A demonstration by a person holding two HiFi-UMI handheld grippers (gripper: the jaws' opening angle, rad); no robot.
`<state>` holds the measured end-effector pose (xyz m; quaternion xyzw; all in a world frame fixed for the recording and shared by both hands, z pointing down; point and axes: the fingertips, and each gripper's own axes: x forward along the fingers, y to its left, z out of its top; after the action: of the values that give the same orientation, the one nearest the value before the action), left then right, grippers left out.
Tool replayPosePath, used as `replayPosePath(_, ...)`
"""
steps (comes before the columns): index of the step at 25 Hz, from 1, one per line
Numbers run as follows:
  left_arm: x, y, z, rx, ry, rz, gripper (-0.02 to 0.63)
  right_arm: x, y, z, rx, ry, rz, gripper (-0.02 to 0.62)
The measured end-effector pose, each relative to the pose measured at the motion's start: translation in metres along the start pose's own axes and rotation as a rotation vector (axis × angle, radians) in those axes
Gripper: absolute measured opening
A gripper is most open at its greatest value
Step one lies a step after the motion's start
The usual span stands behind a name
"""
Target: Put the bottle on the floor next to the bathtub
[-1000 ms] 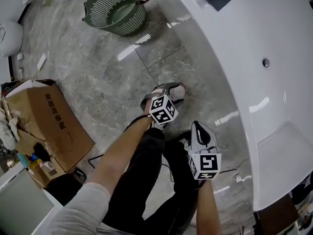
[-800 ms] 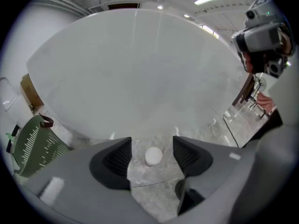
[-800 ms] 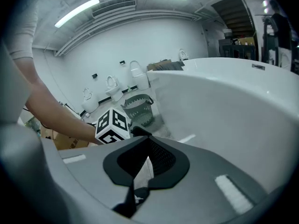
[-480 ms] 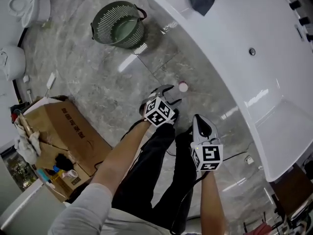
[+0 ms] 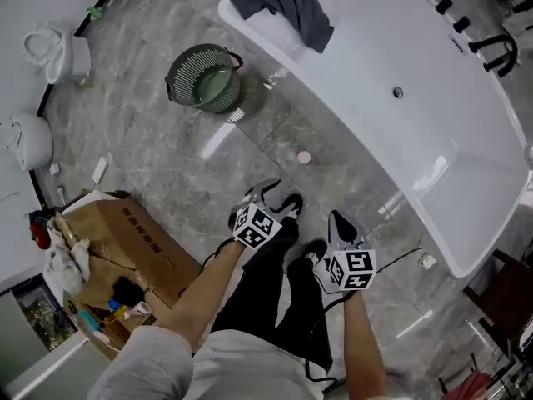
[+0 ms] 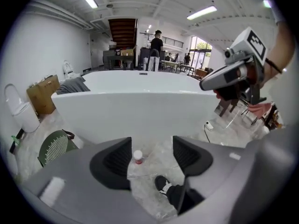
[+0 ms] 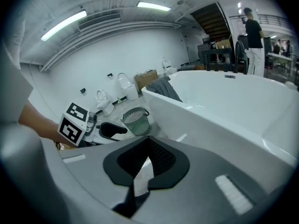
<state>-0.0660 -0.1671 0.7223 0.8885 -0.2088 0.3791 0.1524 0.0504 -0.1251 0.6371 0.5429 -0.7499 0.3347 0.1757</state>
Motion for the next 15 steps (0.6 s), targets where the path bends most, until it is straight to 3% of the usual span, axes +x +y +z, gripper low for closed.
replayPosePath(10,-0.097,-0.085,0.041,-0.141,-0.106,0.091,0.328,-0.102,0.023,0.052,-0.065,-0.094,0.03,-0.002)
replayPosePath(15,-0.138,-0.111,0.069,-0.163,-0.169,0.131,0.328,-0.136,0.053,0.053,-0.071,-0.112,0.066,-0.002)
